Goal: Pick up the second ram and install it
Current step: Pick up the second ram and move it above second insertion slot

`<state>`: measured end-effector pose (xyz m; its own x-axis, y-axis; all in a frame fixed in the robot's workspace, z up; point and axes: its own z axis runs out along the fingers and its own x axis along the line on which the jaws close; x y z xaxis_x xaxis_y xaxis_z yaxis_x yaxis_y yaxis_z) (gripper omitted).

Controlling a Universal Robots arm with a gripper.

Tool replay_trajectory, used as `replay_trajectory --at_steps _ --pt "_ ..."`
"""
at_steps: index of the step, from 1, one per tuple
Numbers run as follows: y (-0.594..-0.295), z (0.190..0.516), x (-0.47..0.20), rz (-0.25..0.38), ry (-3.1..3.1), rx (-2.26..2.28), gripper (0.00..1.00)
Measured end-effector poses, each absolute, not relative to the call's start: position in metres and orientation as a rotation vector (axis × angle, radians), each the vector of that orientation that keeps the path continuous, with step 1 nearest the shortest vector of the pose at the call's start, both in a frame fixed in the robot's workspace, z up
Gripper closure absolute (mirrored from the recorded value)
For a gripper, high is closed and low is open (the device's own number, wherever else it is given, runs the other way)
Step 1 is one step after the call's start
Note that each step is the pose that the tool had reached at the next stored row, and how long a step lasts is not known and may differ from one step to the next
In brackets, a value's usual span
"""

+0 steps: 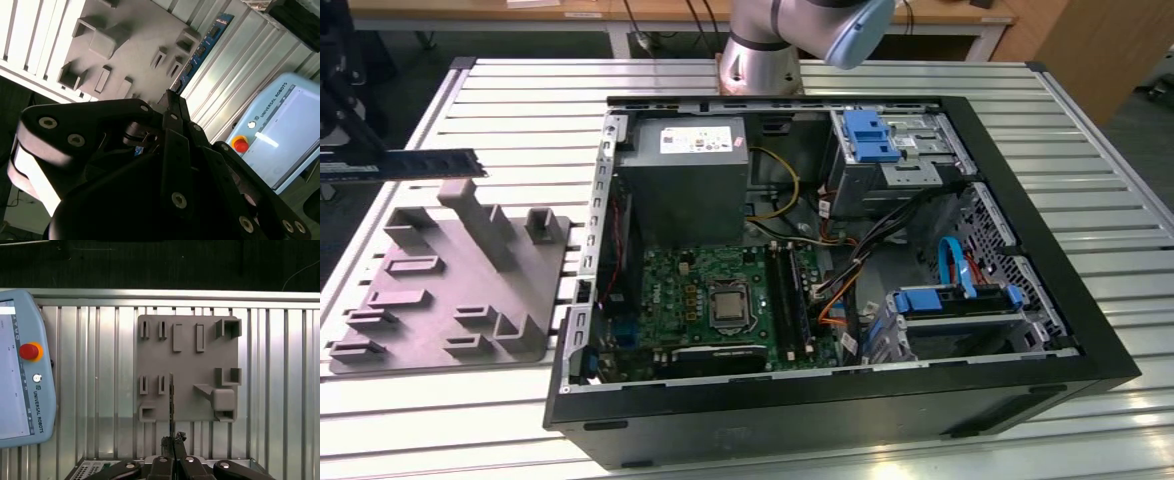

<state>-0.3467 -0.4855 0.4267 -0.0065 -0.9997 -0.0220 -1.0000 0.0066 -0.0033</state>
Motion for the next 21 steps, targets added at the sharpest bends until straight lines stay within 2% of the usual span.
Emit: replay_trajectory --at_steps 21 --pt "-0.485 0.427 -0.304 0.021 2.216 -2.201 0.88"
